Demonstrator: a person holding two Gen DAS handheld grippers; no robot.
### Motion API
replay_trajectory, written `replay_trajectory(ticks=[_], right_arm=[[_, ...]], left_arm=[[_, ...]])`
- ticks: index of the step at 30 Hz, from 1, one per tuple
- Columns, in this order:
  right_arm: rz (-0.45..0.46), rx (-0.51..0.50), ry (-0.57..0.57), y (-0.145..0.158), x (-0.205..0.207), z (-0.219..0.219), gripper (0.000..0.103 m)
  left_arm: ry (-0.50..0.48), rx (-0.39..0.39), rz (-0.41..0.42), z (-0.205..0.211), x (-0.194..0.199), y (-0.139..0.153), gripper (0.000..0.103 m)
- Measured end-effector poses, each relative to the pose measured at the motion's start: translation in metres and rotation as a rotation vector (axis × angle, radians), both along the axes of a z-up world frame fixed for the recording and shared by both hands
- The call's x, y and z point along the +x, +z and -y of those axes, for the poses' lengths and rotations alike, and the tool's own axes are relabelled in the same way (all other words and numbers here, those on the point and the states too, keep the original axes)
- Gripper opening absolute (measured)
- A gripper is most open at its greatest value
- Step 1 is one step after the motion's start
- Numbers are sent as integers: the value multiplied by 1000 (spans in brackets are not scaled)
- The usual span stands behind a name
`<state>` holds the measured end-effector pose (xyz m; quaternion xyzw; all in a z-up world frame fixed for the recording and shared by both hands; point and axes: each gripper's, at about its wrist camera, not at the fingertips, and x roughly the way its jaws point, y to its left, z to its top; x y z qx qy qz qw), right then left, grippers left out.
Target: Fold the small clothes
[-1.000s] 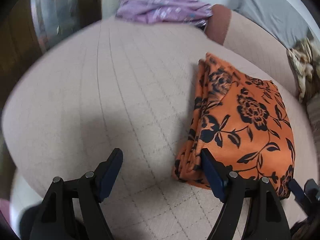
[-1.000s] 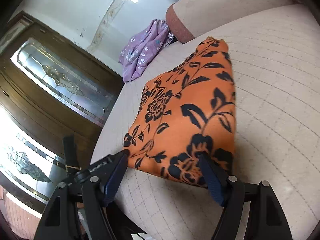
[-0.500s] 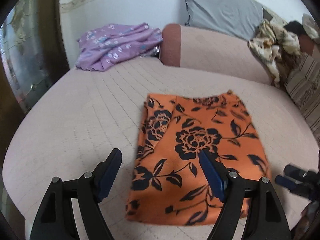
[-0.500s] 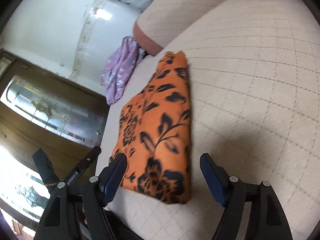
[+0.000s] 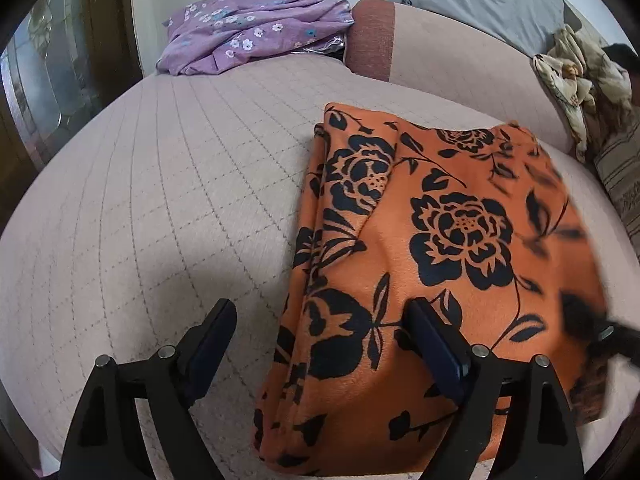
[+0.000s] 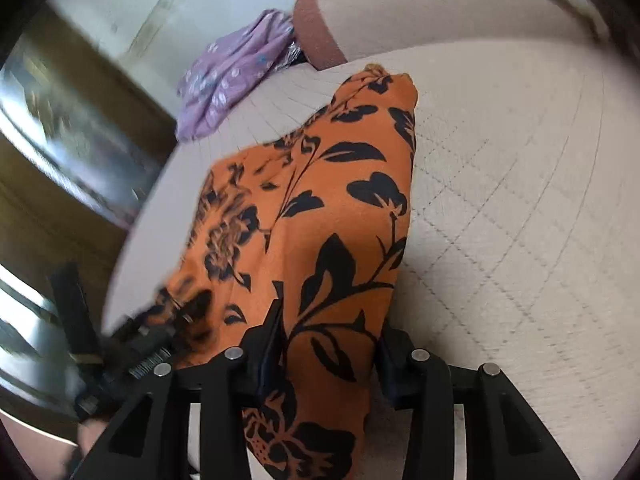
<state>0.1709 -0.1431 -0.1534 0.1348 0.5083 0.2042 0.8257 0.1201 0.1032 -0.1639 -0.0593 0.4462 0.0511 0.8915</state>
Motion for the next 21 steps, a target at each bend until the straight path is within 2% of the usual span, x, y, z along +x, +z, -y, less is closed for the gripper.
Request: replay_trajectory(ticks=[1, 2, 4, 5, 8, 11, 12, 13, 14, 15, 18, 19, 20, 21], right_arm=[[-32, -18, 3, -11, 3, 1, 51], [-74, 14, -15, -22, 6, 8, 62], [-120, 204, -92, -27, 8, 34, 66], [-105, 233, -122, -22, 9, 43, 67], [-58, 297, -199, -12, 18, 66, 77], [-155, 423, -239, -31, 50, 73, 78], [-183, 425, -244, -37, 59, 70, 74], [-204, 416, -220, -42, 66, 62, 63], [-186, 354, -151, -38, 71, 45, 46], [-146, 260, -125, -28, 70, 32, 43], [8, -1, -38, 4, 59, 0, 40], [18, -57, -17, 3, 58, -6, 40], [-8, -57, -23, -5, 63, -4, 42], [-32, -17, -44, -12, 66, 6, 55]], left_arm=[[-2, -6, -2, -1, 1, 0, 89], [-2, -10, 0, -2, 1, 0, 89], [0, -24, -3, -5, 1, 1, 89], [3, -29, -4, -6, 1, 0, 89], [10, -31, -6, -5, 2, 0, 89], [9, -32, -5, -6, 1, -1, 90], [9, -36, -6, -7, 2, -1, 90], [10, -40, -7, -8, 1, -2, 90], [12, -39, -7, -9, 1, -2, 91], [15, -39, -6, -9, 0, -2, 91], [19, -35, -7, -7, 0, -1, 92], [16, -32, -6, -6, 0, -1, 92], [15, -29, -4, -5, 0, -1, 92], [13, -28, -2, -5, -1, 0, 92]])
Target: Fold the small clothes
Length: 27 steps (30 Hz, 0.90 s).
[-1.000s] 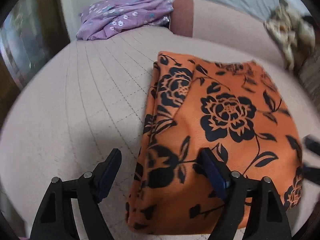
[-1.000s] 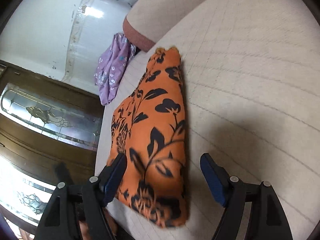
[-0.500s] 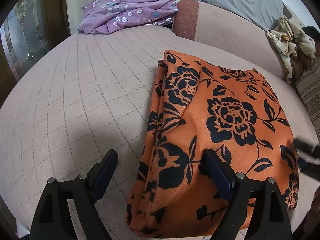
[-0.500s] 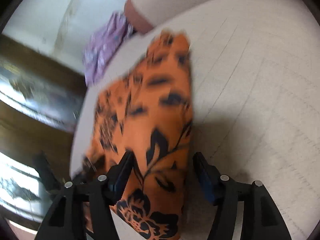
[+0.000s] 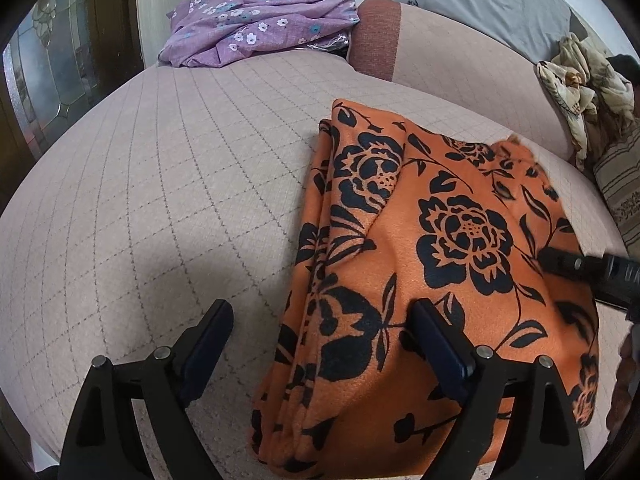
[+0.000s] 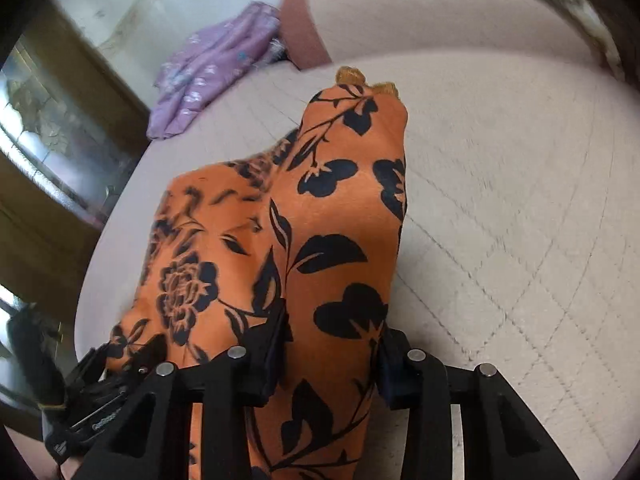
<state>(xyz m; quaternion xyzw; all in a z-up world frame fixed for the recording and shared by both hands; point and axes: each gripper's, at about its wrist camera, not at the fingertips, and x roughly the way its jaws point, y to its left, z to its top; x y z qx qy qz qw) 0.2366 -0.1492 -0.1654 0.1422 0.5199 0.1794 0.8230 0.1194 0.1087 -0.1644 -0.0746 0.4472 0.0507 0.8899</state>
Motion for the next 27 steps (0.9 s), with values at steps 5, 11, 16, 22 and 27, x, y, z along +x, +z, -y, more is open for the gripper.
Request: replay_trajectory(ticks=[5, 11, 16, 22, 27], right_arm=[[-10, 271, -176, -2, 8, 52, 77], [-120, 351, -185, -30, 45, 48, 39], [77, -90, -56, 14, 26, -3, 41], [136, -47, -139, 42, -14, 20, 62], [167, 112, 15, 61, -72, 4, 74]], left_arm=[[7, -1, 1, 0, 1, -1, 93], [7, 2, 5, -1, 1, -2, 95], [10, 15, 11, 0, 2, -3, 98], [16, 13, 23, -1, -1, -3, 98], [22, 8, 17, -4, -13, 8, 96]])
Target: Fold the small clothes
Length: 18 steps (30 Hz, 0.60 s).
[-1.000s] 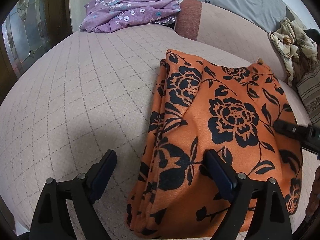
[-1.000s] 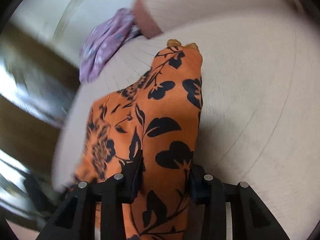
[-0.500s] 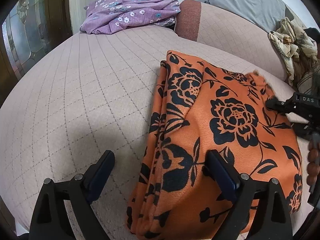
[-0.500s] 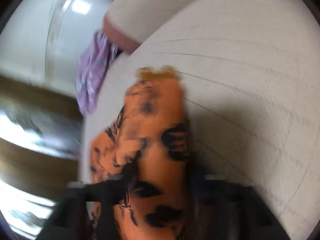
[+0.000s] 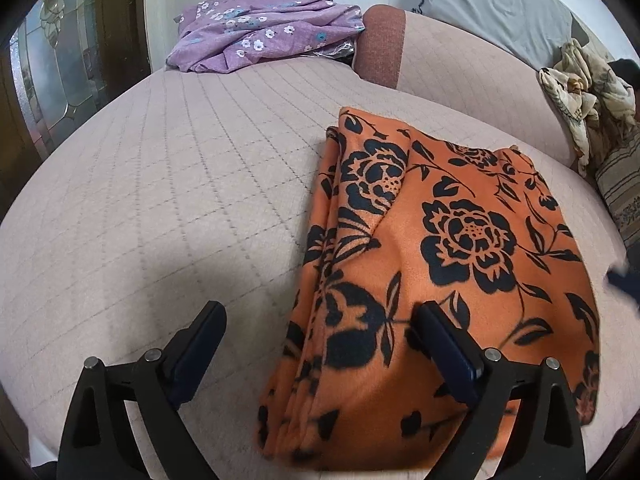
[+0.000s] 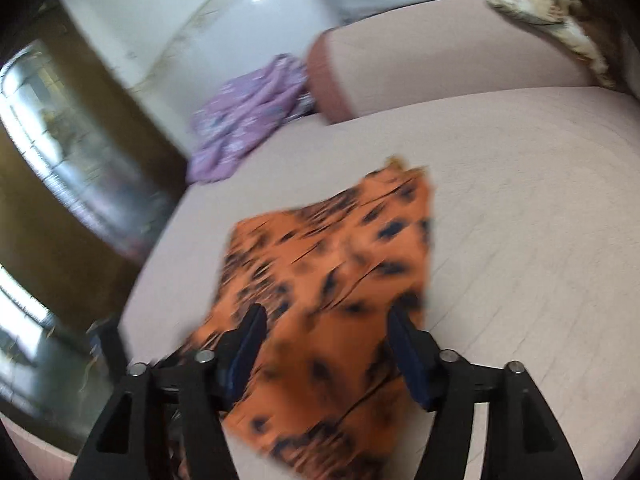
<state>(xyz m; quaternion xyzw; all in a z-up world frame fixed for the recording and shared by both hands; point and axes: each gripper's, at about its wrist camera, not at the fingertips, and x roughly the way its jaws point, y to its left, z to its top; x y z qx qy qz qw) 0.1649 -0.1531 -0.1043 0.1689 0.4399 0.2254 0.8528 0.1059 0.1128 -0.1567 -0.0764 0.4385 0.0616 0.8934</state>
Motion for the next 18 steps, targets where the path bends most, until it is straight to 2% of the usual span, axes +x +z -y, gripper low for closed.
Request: replay_trajectory(ticks=[2, 3, 5, 7, 8, 9, 10, 12, 15, 16, 18], right_arm=[[-88, 48, 33, -23, -4, -3, 77], [-135, 34, 27, -40, -4, -1, 77], [-106, -4, 2, -42, -10, 1, 77], [-117, 11, -20, -37, -11, 3, 77], [-107, 29, -27, -31, -14, 3, 77], [-89, 51, -21, -26, -24, 9, 77], [-69, 72, -7, -21, -29, 8, 77], [-59, 91, 29, -18, -33, -1, 77], [-162, 56, 62, -46, -29, -8, 78], [-180, 62, 48, -51, -30, -6, 78], [-139, 117, 27, -37, -41, 2, 78]], left_arm=[[12, -28, 16, -5, -14, 18, 96], [17, -67, 49, -9, -27, 30, 96], [30, -85, 78, -13, -46, 38, 96], [26, -48, 26, -13, -52, 25, 96], [28, 2, -60, -12, -47, 5, 96], [34, 14, -116, -13, -44, -9, 96], [51, -8, -86, -17, -47, -10, 97], [54, -4, -76, -14, -47, 0, 96], [34, 61, -40, -5, -51, 8, 96], [31, 56, -42, -5, -54, 8, 96], [44, 29, -27, -9, -63, 8, 96]])
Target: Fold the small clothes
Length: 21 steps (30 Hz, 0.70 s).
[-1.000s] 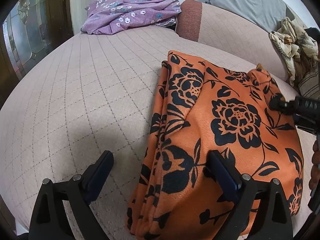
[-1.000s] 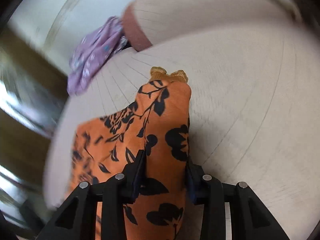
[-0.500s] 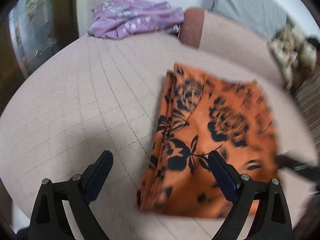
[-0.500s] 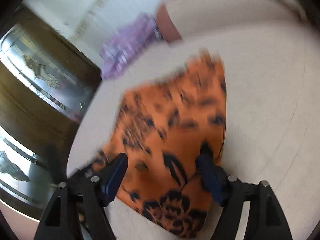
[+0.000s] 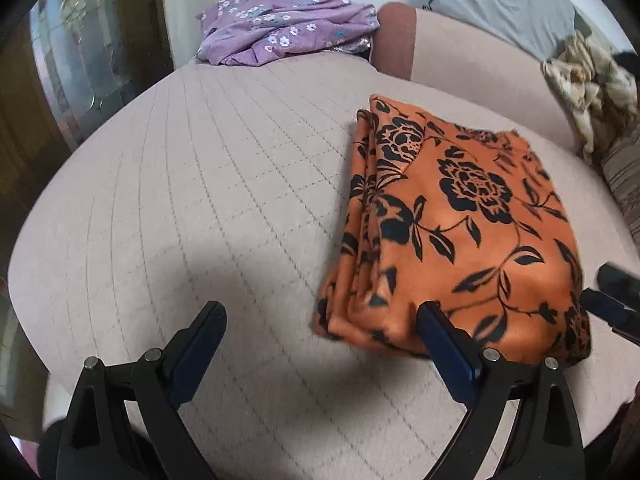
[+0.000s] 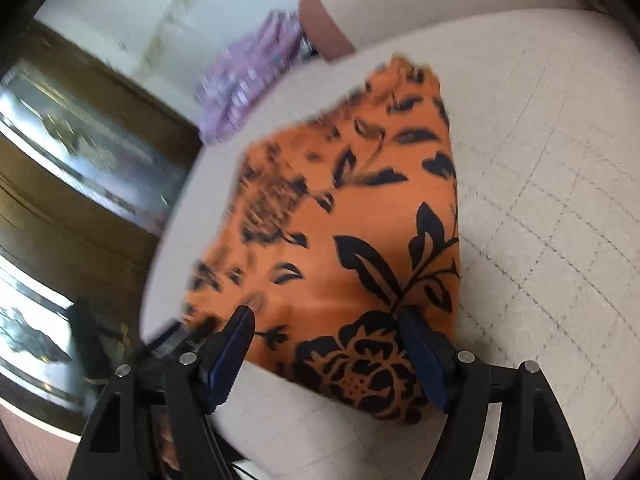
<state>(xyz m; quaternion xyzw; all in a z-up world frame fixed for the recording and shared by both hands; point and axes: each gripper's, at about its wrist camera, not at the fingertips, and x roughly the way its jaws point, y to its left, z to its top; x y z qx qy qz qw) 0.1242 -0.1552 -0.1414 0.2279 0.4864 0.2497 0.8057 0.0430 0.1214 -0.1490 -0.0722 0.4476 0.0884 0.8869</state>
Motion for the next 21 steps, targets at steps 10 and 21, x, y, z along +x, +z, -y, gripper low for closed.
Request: replay_trajectory(ticks=[10, 21], right_arm=[[40, 37, 10, 0, -12, 6, 84], [-6, 42, -111, -10, 33, 54, 84]], left_arm=[[-17, -69, 40, -10, 3, 22, 96], [-143, -348, -53, -27, 93, 8, 96]])
